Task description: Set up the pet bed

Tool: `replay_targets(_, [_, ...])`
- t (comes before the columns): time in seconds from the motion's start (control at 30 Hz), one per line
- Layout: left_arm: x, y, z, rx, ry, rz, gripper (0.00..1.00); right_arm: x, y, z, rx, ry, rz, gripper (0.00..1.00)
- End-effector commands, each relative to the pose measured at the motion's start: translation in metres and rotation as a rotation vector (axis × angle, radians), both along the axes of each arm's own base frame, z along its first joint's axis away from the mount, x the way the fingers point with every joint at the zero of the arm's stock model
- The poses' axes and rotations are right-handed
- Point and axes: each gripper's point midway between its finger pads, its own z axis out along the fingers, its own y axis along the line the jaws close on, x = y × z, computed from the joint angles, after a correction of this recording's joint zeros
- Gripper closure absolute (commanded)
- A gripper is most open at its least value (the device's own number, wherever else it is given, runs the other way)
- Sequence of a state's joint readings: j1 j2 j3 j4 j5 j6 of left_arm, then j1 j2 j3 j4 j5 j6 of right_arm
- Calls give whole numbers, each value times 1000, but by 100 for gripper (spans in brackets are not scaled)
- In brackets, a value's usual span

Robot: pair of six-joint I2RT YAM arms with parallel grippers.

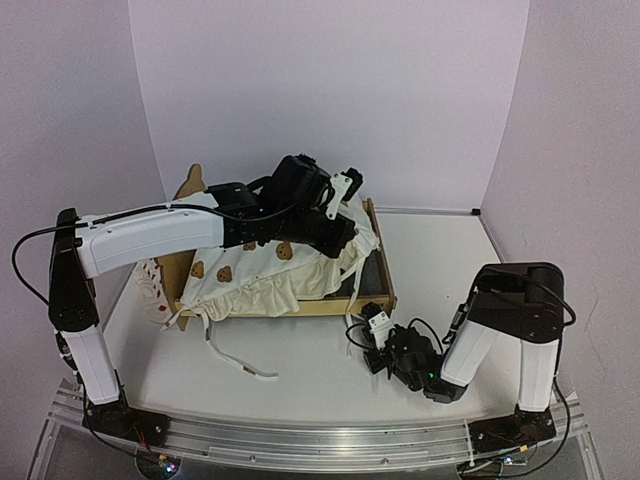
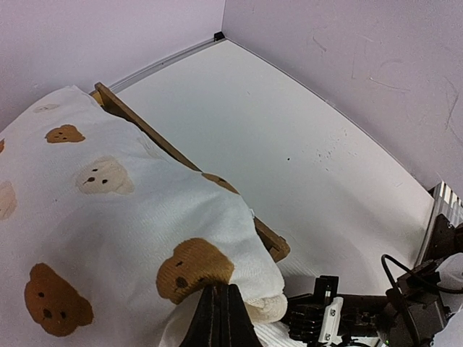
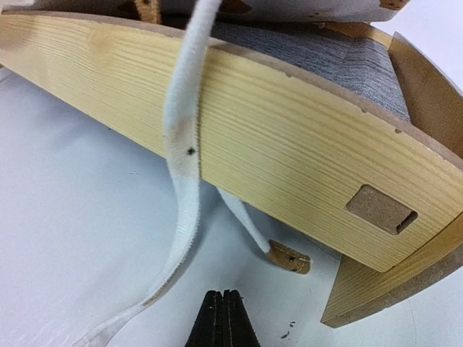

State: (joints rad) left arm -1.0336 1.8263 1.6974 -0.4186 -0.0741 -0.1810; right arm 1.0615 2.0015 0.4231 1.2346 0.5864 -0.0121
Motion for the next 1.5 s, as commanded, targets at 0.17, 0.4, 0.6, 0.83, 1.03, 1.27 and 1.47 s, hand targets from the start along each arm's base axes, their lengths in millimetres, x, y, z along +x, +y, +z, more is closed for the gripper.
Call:
replay_targets(0.17, [-6,6,50,-100,-75,-2,100,-12,15,18,65,9,113,100])
replay_targets(0.4, [-5,8,48,-95,-76,4,100,-4,-9,21,24,-34,2,91])
replay_targets(0.6, [-6,7,49,-97,-75,-1,100,11,-11,21,-4,-66,-55,64])
replay_targets(0.83, [-5,6,48,-94,-74,0,100,33,-10,15,18,-55,-97,59])
replay_targets(1.03, [-4,6,48,-90,-75,1,100,43,-9,4,30,-28,-100,59])
replay_targets(1.27, [-4,5,48,-91,-77,2,100,45,2,1,26,-26,-68,59])
replay_targets(1.47, [-3,5,46,-85,-77,3,100,50,9,1,15,-43,-63,65])
